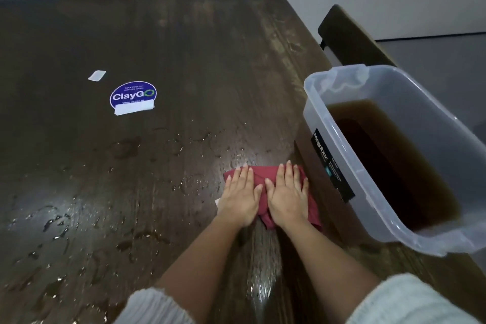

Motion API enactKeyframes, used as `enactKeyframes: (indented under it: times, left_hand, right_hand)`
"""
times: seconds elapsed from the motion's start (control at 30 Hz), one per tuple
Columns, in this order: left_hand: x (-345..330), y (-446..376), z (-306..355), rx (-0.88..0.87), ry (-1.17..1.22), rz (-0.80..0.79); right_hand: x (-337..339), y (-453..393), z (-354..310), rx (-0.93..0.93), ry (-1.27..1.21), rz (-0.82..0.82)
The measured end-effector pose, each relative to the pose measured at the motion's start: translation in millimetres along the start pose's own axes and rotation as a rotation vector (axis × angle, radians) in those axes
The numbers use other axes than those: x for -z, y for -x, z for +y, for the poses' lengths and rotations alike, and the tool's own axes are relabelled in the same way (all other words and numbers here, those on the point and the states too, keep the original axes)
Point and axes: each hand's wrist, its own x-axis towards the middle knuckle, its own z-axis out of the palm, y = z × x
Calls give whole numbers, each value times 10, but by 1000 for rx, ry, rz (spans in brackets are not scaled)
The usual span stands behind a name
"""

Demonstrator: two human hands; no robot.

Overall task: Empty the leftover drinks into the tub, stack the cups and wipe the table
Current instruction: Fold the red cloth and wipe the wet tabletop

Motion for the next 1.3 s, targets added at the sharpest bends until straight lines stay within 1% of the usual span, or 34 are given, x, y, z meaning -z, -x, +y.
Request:
enactKeyframes:
  times: [0.23,0.4,0.6,0.77,0.87,1.0,1.3]
  left_hand:
    - [334,-738,-174,31,-50,95]
    - [639,-1283,-450,59,-97,136]
    - [990,-1786,-868,122,-138,172]
    - [1083,-1908,-1069,163,-139,235]
    - [994,-1751,-1061,190,-124,256]
    - [786,-1279,-1037,203,-129,260]
    - [195,342,-948,119,-150,160]
  right_hand:
    - [169,-901,-262,66,27,21]
    - [270,-1533,-582,133,23,47]
    - [313,-2240,-1041,273,25,69]
    - [336,-2544,-1227,399,62,56]
    - [299,-2409,-1192,450,86,66]
    - [165,-1880,-1127,474,85,79]
    - [-172,-59,-825,434,77,9]
